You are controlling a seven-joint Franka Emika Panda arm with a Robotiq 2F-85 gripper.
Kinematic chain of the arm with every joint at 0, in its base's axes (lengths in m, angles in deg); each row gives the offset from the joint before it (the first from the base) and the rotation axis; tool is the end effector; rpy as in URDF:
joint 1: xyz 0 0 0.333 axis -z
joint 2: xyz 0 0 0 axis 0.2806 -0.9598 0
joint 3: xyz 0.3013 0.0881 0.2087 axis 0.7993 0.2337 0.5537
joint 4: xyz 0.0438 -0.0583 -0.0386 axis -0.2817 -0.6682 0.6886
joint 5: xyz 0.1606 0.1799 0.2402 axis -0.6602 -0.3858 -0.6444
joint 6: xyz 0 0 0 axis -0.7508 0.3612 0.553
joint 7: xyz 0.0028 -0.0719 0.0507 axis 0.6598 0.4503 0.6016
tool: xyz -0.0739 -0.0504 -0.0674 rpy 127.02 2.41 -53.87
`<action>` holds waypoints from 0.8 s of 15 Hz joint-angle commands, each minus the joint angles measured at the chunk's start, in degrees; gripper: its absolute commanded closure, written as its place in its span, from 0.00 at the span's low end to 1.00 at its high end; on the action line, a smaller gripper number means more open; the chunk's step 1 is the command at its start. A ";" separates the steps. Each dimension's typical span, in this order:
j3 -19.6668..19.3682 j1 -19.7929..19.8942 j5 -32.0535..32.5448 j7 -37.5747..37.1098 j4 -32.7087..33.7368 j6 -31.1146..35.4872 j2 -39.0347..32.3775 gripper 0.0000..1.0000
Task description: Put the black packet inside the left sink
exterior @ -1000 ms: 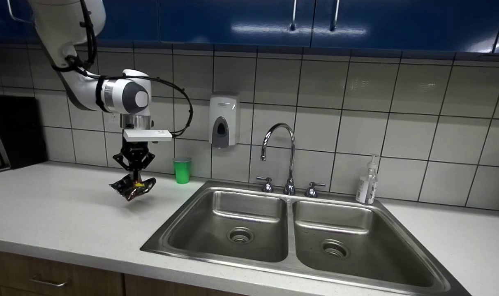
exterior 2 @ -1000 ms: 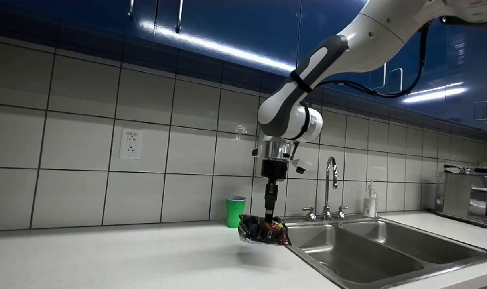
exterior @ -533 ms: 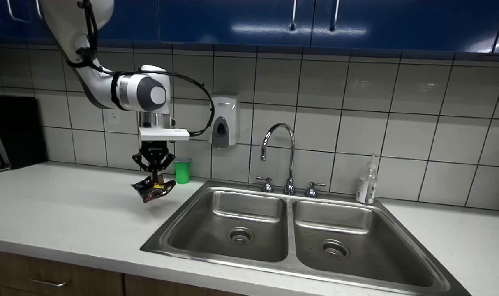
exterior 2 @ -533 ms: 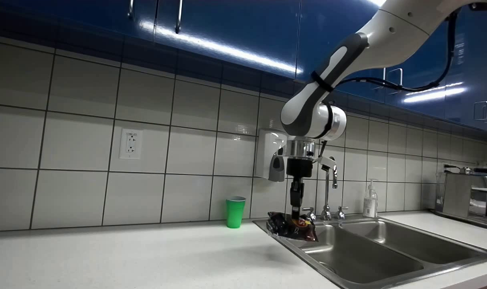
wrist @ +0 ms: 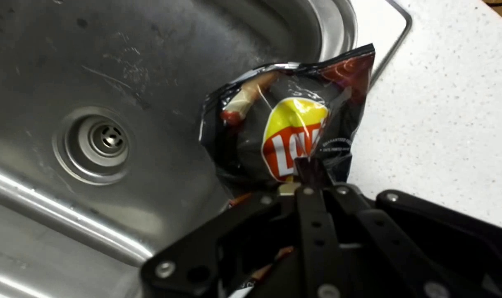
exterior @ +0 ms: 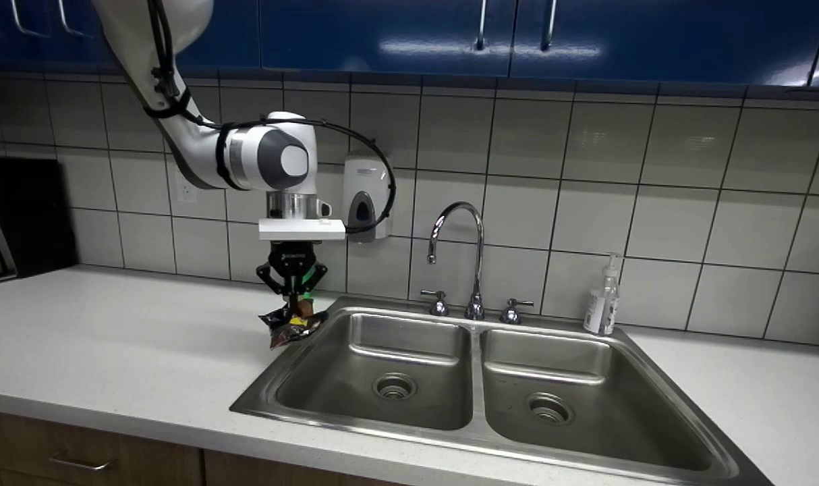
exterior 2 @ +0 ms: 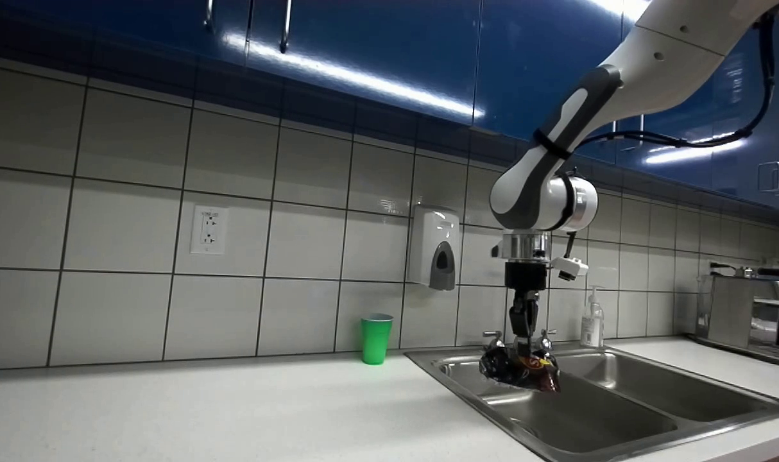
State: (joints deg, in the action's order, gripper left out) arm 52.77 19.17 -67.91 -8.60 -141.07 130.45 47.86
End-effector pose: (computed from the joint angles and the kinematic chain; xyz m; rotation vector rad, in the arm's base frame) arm 0.5059 -0.0518 0.3954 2.9768 0.9630 -0.0607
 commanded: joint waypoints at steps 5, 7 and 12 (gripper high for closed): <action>-4.53 4.85 4.99 -6.42 -1.94 1.98 0.59 1.00; -5.84 6.08 5.89 -7.48 -1.69 2.15 -0.24 1.00; -7.64 8.92 5.63 -8.11 0.22 4.07 -4.67 1.00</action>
State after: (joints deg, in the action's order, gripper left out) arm 45.08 26.57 -63.23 -14.45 -142.20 132.64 45.80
